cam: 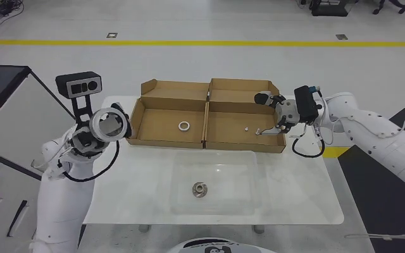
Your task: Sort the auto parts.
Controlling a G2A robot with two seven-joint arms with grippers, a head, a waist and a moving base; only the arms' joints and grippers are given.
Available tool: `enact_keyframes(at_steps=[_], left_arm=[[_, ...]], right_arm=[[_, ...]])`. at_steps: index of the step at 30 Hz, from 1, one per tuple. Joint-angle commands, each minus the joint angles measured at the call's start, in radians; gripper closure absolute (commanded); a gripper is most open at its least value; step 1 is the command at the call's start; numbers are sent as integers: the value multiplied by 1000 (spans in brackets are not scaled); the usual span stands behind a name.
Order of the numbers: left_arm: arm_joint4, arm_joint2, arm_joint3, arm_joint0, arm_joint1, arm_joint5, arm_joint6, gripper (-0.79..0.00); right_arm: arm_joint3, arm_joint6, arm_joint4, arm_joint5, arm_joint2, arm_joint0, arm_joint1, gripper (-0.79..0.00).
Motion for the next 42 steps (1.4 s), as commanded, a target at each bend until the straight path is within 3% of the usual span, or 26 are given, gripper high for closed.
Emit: enact_keyframes(at_steps=[1,32,37,42], left_arm=[[-23,0,3,1,-2,-2,3,0],[-57,-2,-2,-4,-6,15,13,0],[164,40,-3,-53,-6,80,142,0],[405,109,11,-104,-4,177,197,0]], right_arm=[[0,0,0,0,0,0,0,-785],[0,0,0,0,0,0,0,-785],[0,0,0,0,0,0,0,-785],[0,0,0,0,0,0,0,-785]])
